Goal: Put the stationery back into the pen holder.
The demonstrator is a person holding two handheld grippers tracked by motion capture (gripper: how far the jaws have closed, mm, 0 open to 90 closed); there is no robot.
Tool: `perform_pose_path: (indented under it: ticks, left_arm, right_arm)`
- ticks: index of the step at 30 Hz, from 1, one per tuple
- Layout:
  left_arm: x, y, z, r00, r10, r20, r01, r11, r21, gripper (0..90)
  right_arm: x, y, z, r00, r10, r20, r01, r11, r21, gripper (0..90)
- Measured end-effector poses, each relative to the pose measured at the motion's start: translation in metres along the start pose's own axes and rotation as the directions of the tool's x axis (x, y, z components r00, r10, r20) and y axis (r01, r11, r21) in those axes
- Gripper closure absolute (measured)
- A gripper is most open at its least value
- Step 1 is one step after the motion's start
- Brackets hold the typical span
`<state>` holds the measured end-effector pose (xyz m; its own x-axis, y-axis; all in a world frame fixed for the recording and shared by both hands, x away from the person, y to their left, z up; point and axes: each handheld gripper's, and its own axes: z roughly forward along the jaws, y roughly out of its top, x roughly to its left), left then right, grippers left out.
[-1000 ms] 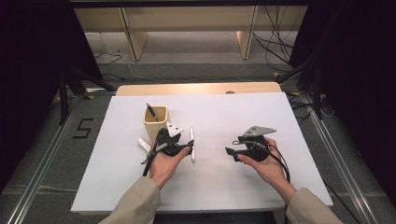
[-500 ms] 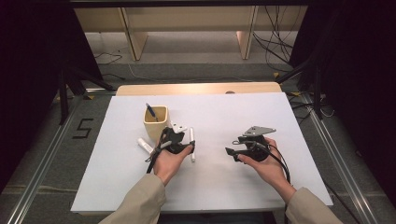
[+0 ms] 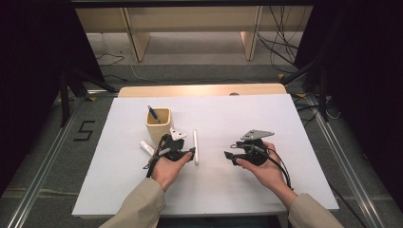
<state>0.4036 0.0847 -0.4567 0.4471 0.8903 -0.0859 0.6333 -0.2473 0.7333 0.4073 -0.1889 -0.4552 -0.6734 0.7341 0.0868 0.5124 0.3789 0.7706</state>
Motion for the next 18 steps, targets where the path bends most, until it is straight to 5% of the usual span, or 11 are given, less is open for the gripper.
perform_pose_path:
  ticks: [8, 13, 18]
  left_arm:
    - [-0.0008, -0.0019, -0.0032, 0.9974, -0.069, 0.019, 0.069, 0.9976, -0.01, 58.5]
    - [-0.0009, 0.0026, -0.0045, 0.991, -0.133, 0.006, 0.134, 0.9897, -0.052, 69.5]
    - [-0.0008, 0.0072, -0.0007, 0.9913, -0.129, -0.026, 0.128, 0.9906, -0.049, 67.6]
  right_arm:
    - [-0.0017, -0.0019, -0.0003, 1.0, 0.004, -0.001, -0.004, 1.0, 0.003, 37.9]
    - [-0.0014, -0.0019, -0.0007, 1.0, 0.001, -0.005, -0.001, 1.0, 0.0, 38.9]
    - [-0.0015, -0.0022, -0.0001, 0.9999, 0.004, -0.009, -0.004, 1.0, 0.002, 38.8]
